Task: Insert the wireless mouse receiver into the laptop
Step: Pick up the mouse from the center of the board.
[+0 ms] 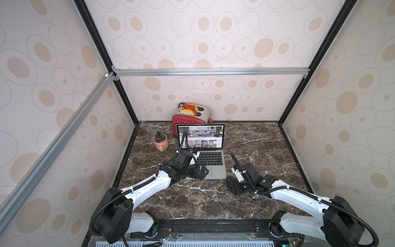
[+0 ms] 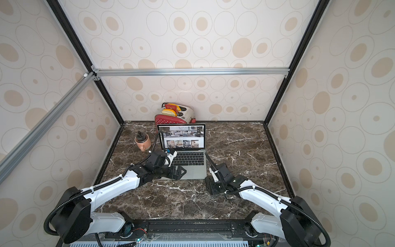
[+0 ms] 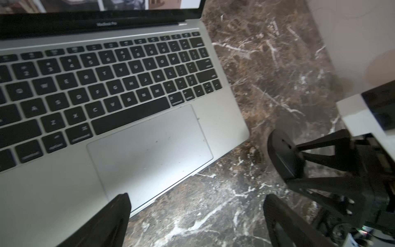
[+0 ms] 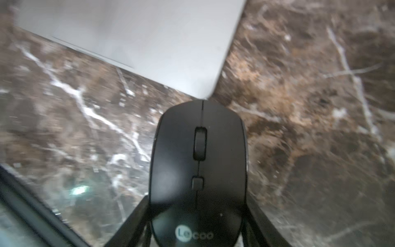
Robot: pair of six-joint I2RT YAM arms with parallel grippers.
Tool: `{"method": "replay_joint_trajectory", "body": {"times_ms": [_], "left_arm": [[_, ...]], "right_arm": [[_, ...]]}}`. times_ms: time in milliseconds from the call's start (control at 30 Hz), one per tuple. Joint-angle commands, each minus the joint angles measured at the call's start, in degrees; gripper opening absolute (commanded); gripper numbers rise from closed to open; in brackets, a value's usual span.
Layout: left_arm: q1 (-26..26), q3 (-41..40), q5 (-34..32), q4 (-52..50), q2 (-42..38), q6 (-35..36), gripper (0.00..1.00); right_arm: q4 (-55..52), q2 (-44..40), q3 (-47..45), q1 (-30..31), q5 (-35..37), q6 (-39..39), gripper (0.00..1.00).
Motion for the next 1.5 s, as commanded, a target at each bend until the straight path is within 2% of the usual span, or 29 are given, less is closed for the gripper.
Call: {"method": "replay_joint_trajectory", "body": {"times_ms": [0, 133, 233, 333, 500, 633, 833, 1100, 1267, 1400, 1467], "left_arm": [[2.9, 0.0, 14.1, 9.8, -2.2, -3.4, 0.99], [3.2, -0.7, 28.7, 22.7, -2.5, -8.1, 0.99], [3.4, -0.1, 34.8, 32.5, -1.8, -13.7, 0.99], [3.3, 1.7, 37.4, 36.1, -1.0, -16.1, 0.99], [3.9, 2.9, 39.6, 38.6, 0.0, -17.9, 0.99], [4.2, 2.0, 40.6, 47.3, 1.1, -22.3, 0.99], [4.3, 1.8, 39.7, 54.2, 3.6, -25.5, 0.98], [4.4, 2.2, 40.9, 66.0, 7.2, -33.6, 0.91], [4.3, 1.0, 40.6, 65.4, 5.1, -32.5, 0.79], [4.3, 0.7, 39.5, 62.5, 4.0, -31.4, 0.58], [4.3, 0.5, 38.6, 60.7, 3.5, -30.6, 0.56]], "right_arm": [[10.6, -1.2, 2.6, -6.0, -19.9, -0.8, 0.41], [20.8, 0.9, 4.5, -13.7, -38.0, 1.1, 0.4], [24.6, 3.5, 8.0, -15.6, -45.7, 0.6, 0.39], [28.5, 6.1, 10.9, -16.3, -50.6, 1.6, 0.29], [35.9, 7.7, 12.5, -16.3, -54.6, 5.2, 0.27], [39.8, 8.7, 13.0, -16.1, -57.5, 7.7, 0.25], [40.6, 9.0, 13.9, -14.3, -59.4, 7.7, 0.22], [42.0, 10.6, 15.6, -12.5, -59.5, 8.1, 0.18], [42.7, 11.7, 16.4, -11.5, -59.4, 8.7, 0.17], [42.7, 12.5, 16.9, -11.0, -59.0, 8.6, 0.17], [42.6, 12.8, 17.2, -11.0, -58.8, 8.6, 0.18]]}}
